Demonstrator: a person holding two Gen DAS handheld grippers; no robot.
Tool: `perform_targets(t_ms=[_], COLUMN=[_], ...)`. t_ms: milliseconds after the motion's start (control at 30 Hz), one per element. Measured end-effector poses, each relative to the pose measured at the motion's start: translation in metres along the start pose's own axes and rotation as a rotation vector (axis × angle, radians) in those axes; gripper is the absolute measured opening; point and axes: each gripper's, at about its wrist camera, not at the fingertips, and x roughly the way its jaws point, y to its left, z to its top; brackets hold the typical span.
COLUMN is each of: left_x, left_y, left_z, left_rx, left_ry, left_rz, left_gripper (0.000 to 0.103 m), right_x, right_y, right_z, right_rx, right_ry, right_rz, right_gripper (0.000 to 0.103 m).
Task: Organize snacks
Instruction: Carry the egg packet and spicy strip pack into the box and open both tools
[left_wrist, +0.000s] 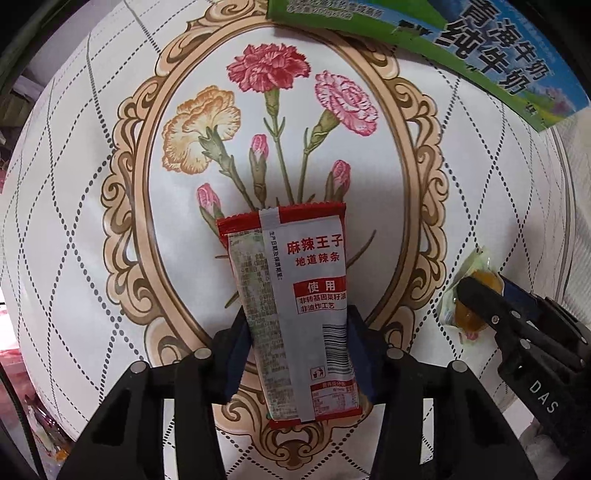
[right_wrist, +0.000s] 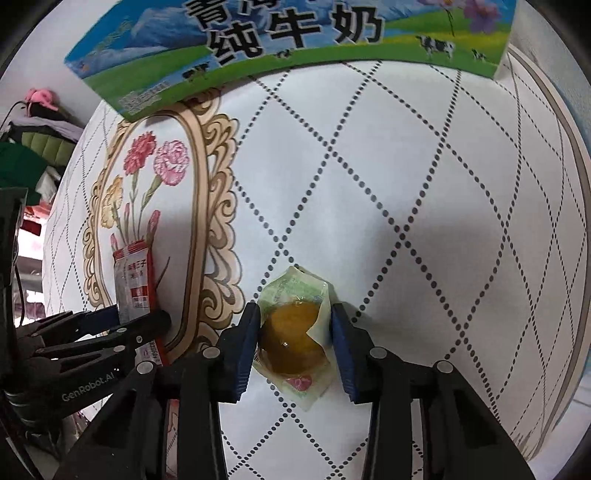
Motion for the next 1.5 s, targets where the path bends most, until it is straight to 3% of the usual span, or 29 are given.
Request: perform_targets(t_ms=[233, 433, 667, 800, 900, 1000, 1100, 1267, 1367, 1500], left_x=[-0.020, -0.066, -0.145, -0.186, -0.205, -0.210, -0.200, -0.158, -0.129, -0.115], left_y=[-0.010, -0.015, -0.029, -0.046, -0.053, -0.055, -0.050, -0.035, -0.029, -0.027], left_z=[-0.005, 0.002, 0.039, 0.086, 0.125, 0.166, 0.200, 0.236, 0.239, 0.238], left_rx=[0.013, 0.013, 0.035, 0.081, 0.124, 0.155, 0.177, 0.179, 0.153, 0.117], left_ry=[-0.024, -0.078, -0.196, -0.249, -0.287, -0.330, -0.314, -0.199, -0.117, -0.071], left_rz=[-0.014, -0.091, -0.219, -0.277, -0.246, -0.153, -0.068, 0.023, 0.017, -0.014], left_gripper=[0.042, 0.042, 0.042, 0.042, 0.042, 0.042, 0.042, 0.042, 0.044, 0.048], right_x=[-0.017, -0.049, -0.109, -0.152, -0.183, -0.202, -0.205, -0.173, -0.147, -0.112], right_y=[-0.001, -0.006, -0.011, -0.021, -0.030, -0.037, -0.052, -0.073, -0.085, -0.101], right_z=[-0.004, -0.001, 0.028, 0.060, 0.095, 0.136, 0.176, 0.232, 0.248, 0.250], right_rx=[-0.006, 0.007, 0.014, 0.003, 0.002, -0.015, -0.025, -0.019, -0.002, 0.059], right_ry=[-0.018, -0.056, -0.151, -0.230, -0.298, -0.364, -0.391, -0.320, -0.242, -0.113], right_rz=[0.043, 0.105, 0.201, 0.235, 0.252, 0.222, 0.177, 0.096, 0.075, 0.091], right_gripper=[0.041, 0.041, 0.041, 0.041, 0.041, 0.041, 0.041, 0.041, 0.041, 0.045])
